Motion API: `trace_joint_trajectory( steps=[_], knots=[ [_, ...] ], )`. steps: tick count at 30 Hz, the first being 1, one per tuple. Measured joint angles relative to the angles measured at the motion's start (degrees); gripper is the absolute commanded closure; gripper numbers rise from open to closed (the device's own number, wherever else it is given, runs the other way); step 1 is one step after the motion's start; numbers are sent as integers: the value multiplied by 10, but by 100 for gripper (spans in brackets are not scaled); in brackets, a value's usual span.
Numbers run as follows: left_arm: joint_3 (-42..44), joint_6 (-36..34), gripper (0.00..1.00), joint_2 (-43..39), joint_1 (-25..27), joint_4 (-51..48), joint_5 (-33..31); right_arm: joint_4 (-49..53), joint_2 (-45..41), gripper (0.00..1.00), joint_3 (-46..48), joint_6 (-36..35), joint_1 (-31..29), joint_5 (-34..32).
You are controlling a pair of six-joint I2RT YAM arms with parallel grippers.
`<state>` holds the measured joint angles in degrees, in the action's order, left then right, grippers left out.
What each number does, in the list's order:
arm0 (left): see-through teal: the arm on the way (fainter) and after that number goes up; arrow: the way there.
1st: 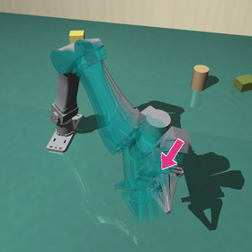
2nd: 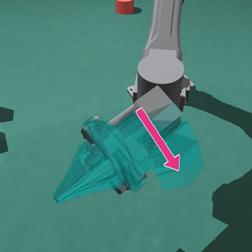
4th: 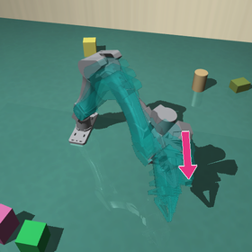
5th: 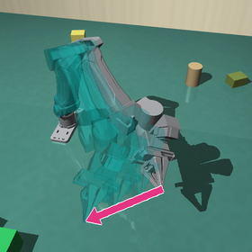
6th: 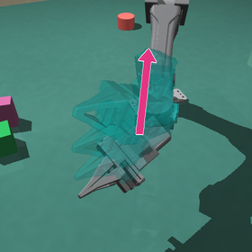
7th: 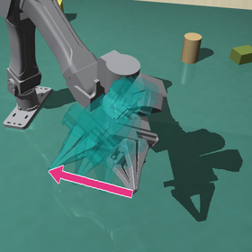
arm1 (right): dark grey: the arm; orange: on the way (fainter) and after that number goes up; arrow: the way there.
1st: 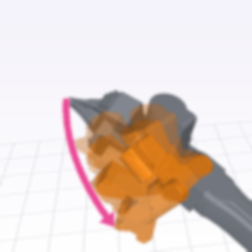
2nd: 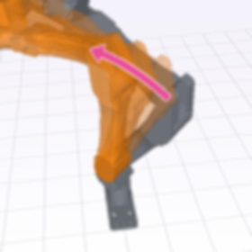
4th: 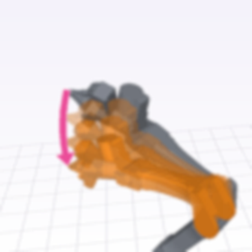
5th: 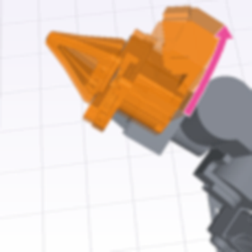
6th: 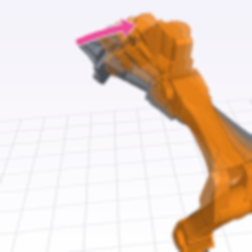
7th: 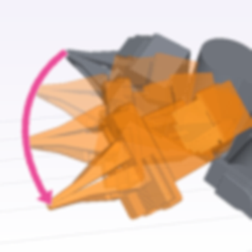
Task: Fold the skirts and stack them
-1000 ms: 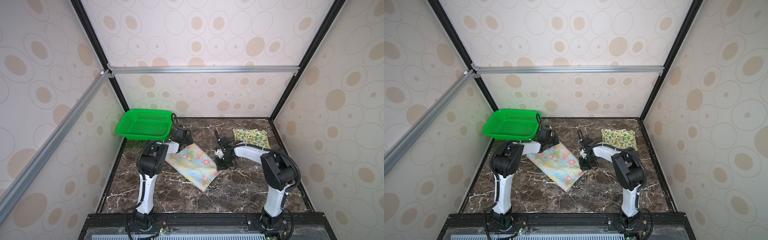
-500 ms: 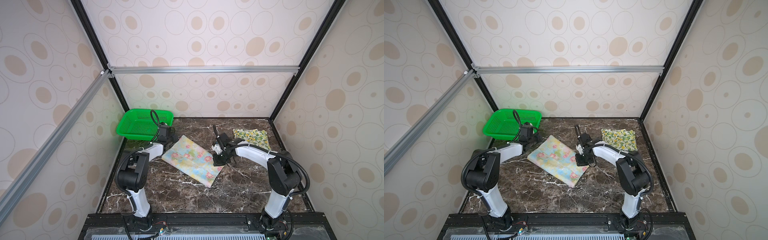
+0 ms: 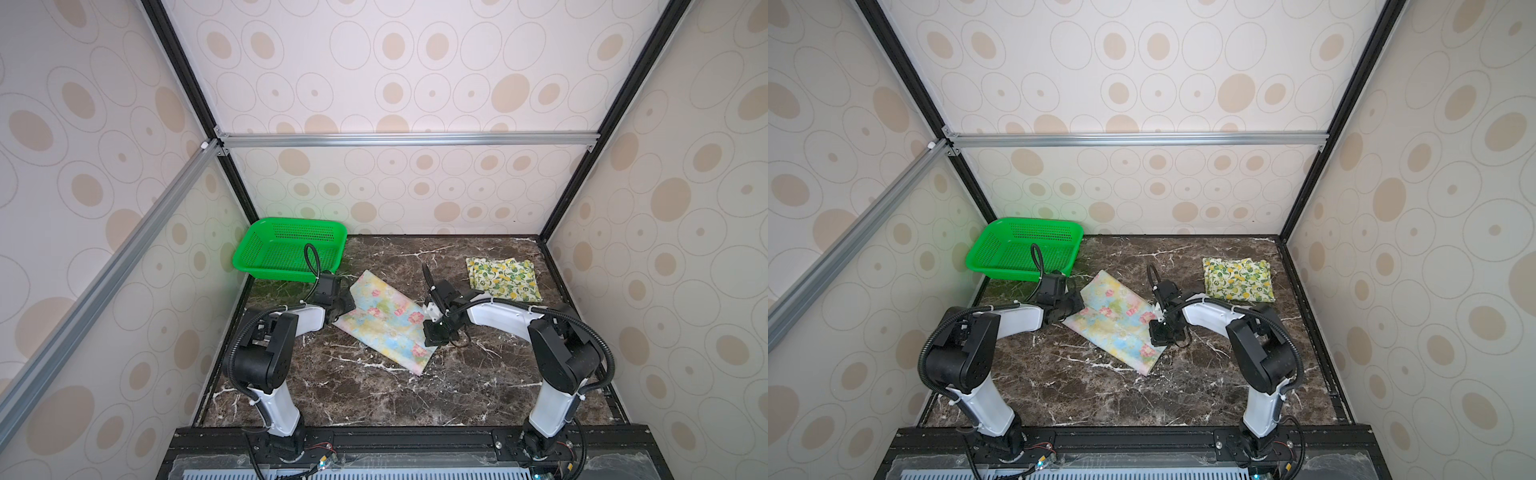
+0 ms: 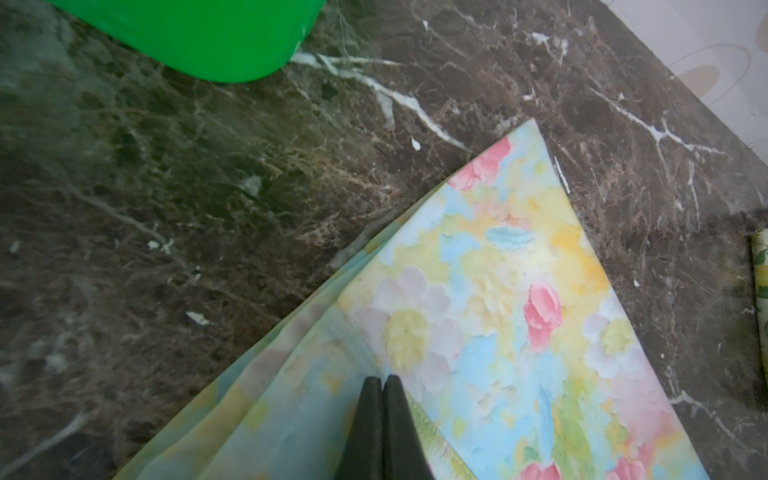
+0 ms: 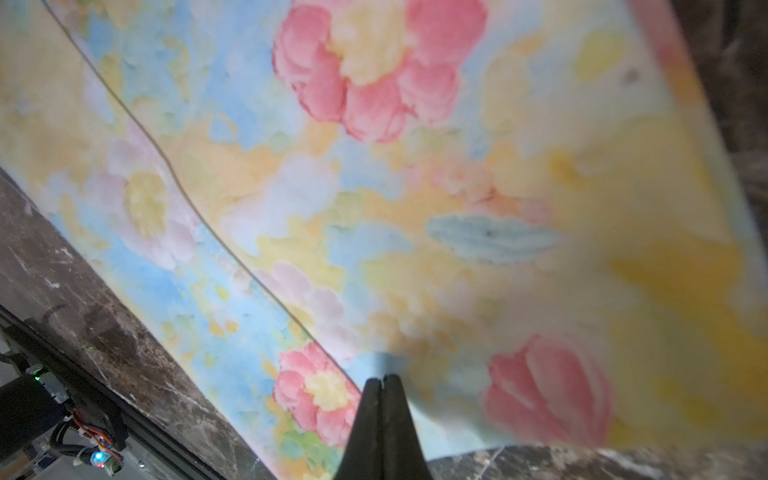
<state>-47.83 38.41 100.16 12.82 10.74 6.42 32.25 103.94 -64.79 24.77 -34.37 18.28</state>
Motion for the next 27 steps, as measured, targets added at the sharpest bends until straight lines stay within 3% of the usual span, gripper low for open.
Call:
trace_joint_trajectory(
  steps=[10, 17, 27],
  knots=[
    [51, 6, 100, -15, 1, 23, 8, -4, 24, 100, -5, -37, 29, 19],
    [110, 12, 100, -72, 6, 15, 7, 1, 56, 100, -53, -86, 76, 9],
    [154, 21, 100, -177, 14, -57, -4, 25, 103, 100, -143, -140, 96, -25]
  ],
)
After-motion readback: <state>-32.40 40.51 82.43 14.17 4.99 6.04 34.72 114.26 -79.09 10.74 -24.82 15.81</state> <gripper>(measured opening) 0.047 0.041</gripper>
